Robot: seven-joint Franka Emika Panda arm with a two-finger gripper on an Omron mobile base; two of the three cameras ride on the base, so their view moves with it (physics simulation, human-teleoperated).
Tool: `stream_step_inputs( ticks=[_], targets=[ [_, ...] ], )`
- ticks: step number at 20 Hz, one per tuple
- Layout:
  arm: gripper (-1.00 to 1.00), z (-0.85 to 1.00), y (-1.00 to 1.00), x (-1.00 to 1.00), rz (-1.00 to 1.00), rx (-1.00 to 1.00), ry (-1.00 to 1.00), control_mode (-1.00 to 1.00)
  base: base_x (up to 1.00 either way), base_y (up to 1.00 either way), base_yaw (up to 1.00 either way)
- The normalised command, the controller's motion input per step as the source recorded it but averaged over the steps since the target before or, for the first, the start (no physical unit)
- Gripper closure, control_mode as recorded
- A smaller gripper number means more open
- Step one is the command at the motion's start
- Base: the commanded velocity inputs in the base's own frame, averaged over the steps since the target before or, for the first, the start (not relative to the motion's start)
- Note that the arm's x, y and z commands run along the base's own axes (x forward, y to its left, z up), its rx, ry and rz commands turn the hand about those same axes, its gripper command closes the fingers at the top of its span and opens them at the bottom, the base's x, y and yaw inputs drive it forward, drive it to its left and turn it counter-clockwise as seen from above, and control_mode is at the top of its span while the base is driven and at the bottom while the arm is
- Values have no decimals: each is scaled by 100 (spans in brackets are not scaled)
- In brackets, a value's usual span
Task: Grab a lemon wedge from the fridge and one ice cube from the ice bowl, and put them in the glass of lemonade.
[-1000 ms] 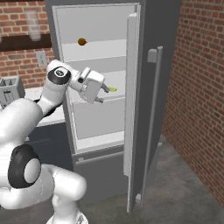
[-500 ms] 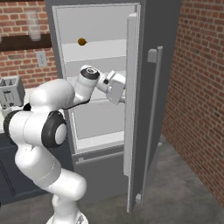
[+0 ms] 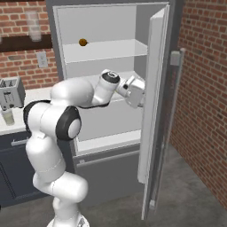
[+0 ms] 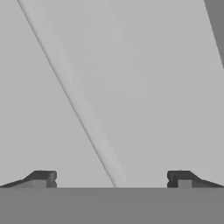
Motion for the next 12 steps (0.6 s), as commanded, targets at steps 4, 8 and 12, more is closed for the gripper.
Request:
stream_step_inputs(
  ticks=[4, 8, 12],
  targets=[
    [-100, -18, -82, 0, -1, 0, 0, -100, 0, 0, 0],
    [-100, -13, -80, 0, 0, 0, 0, -100, 0, 0, 0],
    [-100, -2, -69, 0, 0, 0, 0, -100, 0, 0, 0]
  ],
)
